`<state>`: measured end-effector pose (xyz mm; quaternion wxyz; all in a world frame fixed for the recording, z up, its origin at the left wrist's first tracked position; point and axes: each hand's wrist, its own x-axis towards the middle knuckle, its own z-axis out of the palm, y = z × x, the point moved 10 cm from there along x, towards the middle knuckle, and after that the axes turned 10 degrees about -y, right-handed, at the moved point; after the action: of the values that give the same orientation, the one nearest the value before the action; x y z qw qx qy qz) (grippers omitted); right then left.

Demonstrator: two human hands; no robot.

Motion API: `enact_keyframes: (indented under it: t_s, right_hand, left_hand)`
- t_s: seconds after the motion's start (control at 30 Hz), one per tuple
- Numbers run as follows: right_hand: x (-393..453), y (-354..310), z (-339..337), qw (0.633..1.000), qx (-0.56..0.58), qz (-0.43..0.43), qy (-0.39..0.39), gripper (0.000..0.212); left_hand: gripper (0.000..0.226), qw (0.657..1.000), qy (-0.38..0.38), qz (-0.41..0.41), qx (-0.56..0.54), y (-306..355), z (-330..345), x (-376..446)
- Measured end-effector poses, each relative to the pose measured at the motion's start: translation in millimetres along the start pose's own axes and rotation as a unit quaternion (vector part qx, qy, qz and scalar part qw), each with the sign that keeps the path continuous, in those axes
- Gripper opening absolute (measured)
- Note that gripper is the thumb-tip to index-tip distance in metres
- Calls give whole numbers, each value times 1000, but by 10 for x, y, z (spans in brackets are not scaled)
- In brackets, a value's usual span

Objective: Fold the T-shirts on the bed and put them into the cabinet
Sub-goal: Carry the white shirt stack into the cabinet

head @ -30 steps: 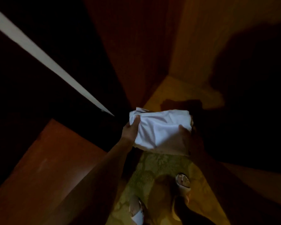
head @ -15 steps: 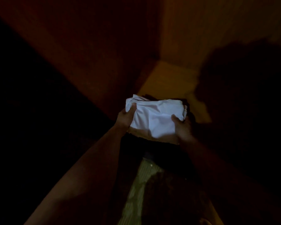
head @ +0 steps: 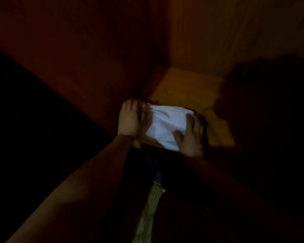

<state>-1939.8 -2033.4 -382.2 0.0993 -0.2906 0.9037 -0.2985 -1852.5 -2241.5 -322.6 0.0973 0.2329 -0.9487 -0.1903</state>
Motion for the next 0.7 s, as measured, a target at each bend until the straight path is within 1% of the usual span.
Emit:
enact_keyframes:
  t_s: [0.03,0.07,0.1,0.13,0.17,0.2,0.27,0.3,0.33,0.4,0.47,0.5,0.6,0.67,0.7]
  right_hand:
    - [-42,-136,39,997,-36,-67,5,73]
    - [-72,-214,154,991,-71,-113,-6,74]
    - [-90,-227,304,985,-107,-133,-29,74]
    - [-106,-194,437,980,-141,-130,-53,72]
    - [-122,-154,541,976,-169,-119,-73,72]
    - [-143,-134,615,969,-199,-124,-76,73]
    - [-111,-90,703,958,-235,-143,-84,73]
    - [-52,-71,716,957,-235,-145,-95,73]
    - [58,-44,740,957,-228,-144,-108,74]
    - [302,-25,804,956,-213,-139,-146,80]
    - [519,-35,820,954,-211,-130,-168,87]
    - [608,-32,825,953,-212,-120,-181,88]
    - [824,-6,837,951,-222,-97,-191,88]
    - [897,5,855,949,-225,-86,-205,90]
    - [900,7,861,948,-225,-81,-212,90]
  left_hand:
    - [50,990,-15,115,76,215,121,-88]
    - [55,968,-56,202,137,313,362,-222]
    - [61,946,-113,242,186,289,615,-365]
    - [67,930,-163,246,220,188,826,-480]
    - [71,922,-196,226,246,60,966,-552]
    - [73,919,-212,209,260,-34,1050,-604]
    - [61,922,-214,195,258,-86,1092,-563]
    - [55,923,-215,190,256,-96,1107,-489]
    - [56,924,-215,181,258,-135,1138,-373]
    - [64,919,-230,161,276,-193,1163,-125]
    - [72,921,-216,147,288,-212,1170,116]
    - [73,918,-233,130,295,-200,1162,195]
    - [68,926,-204,127,290,-182,1197,440]
    - [67,919,-228,109,303,-205,1238,530]
    - [67,908,-270,90,306,-273,1298,517]
